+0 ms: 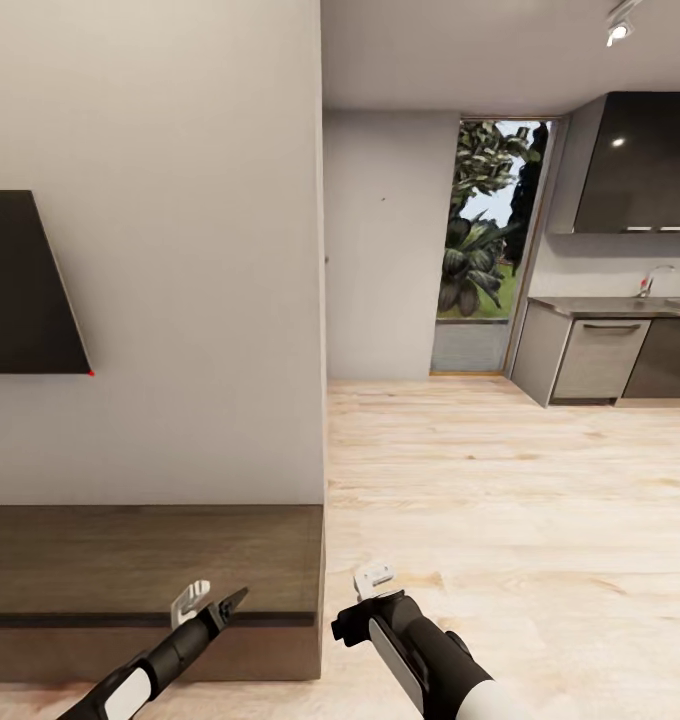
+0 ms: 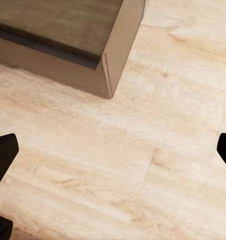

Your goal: Place each of the two pumpkins and all three candles from the living room inside a cabinet in the living room (use any cabinet), then make sure every cabinet is closed, and position the cauldron so it is next to a table in the living room.

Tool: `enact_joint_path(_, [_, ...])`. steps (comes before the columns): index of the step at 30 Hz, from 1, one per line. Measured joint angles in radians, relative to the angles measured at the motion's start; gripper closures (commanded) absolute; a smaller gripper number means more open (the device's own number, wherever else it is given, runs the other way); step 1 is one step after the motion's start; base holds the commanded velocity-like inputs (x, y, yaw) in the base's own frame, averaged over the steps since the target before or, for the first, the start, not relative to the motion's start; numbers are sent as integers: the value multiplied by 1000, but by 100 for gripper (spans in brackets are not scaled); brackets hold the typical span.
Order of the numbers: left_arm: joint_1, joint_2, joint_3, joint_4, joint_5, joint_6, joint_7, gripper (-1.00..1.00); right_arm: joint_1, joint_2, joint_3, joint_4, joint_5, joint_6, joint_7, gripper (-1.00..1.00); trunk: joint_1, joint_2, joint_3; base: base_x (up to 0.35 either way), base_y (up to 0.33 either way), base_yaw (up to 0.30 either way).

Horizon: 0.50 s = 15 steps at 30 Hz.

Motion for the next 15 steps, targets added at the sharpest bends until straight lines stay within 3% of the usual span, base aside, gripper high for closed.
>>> enact_joint_path(6, [0,1,-1,1,2,-3,0,-100,0,0,2,1,-1,0,0,-100,0,0,0,-15,1,0])
enact_joint_path(15, [0,1,-1,2,3,0,-1,-100,0,0,3,2,-2,0,0,-100,0,0,0,-118,64,0])
